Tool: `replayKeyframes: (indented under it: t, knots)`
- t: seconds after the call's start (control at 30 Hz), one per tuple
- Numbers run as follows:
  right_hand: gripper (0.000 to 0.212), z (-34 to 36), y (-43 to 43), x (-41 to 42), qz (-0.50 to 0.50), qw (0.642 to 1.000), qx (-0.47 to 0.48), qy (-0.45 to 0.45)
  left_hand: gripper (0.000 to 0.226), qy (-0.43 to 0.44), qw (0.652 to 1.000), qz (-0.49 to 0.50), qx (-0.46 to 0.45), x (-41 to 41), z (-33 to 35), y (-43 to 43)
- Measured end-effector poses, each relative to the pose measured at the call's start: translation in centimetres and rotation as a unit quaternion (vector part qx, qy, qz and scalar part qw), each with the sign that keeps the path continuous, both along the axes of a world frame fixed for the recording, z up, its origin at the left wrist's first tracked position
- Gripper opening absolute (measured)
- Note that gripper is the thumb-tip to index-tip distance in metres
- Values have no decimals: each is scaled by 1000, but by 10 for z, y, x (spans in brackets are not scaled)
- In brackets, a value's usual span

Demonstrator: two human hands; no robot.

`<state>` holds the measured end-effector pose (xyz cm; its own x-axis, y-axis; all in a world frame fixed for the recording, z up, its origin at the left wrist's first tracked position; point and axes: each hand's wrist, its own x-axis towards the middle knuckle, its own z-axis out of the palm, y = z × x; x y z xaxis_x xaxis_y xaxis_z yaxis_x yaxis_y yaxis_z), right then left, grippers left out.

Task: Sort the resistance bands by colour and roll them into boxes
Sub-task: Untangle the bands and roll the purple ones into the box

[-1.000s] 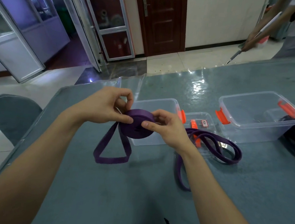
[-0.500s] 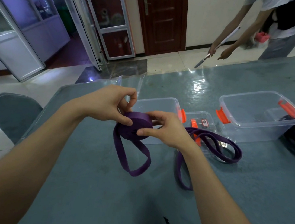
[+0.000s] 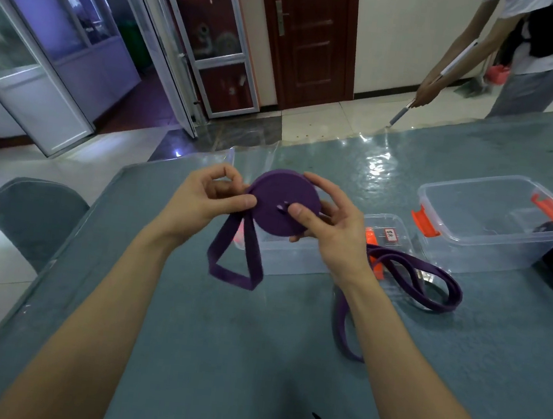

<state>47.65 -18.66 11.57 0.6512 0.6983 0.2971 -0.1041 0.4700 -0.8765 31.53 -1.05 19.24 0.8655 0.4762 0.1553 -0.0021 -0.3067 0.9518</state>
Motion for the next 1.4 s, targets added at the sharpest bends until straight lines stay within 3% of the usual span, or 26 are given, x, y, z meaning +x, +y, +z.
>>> replayKeyframes:
  t: [0.2, 0.5, 0.57, 0.63, 0.73, 0.8, 0.9, 1.03, 1.2, 1.4]
  knots:
    - [54, -5, 1, -5, -33, 999, 0, 38, 35, -60, 995, 69, -40, 8, -24, -24]
    - [54, -7, 9, -13, -1, 999, -29, 36, 34, -5, 997, 69, 16, 2, 3, -11]
    - [67, -7, 6, -10, 7, 997, -66, -30, 35, 33, 997, 52, 45, -2, 9, -4]
    - [93, -7, 2, -9, 14, 988, -97, -116, 36, 91, 992, 23, 89, -3, 17, 0]
    - [123, -10, 2, -16, -3, 945, -154, -288, 35, 148, 980, -13, 130, 2, 27, 2]
    - [121, -14, 4, -21, -49, 901, -188, -388, 35, 161, 976, -25, 142, 7, 32, 4]
    - [105, -15, 5, -22, -117, 864, -191, -451, 38, 186, 968, -37, 166, 11, 35, 3]
    - [109, -18, 4, -23, -159, 806, -197, -535, 40, 205, 962, -36, 177, 15, 34, 3]
    - [98, -26, 8, -26, -181, 825, -172, -507, 40, 184, 971, -39, 149, 19, 24, 3]
    - [107, -32, 3, -7, -235, 845, -221, -426, 58, 163, 984, -65, 33, -12, -36, 7]
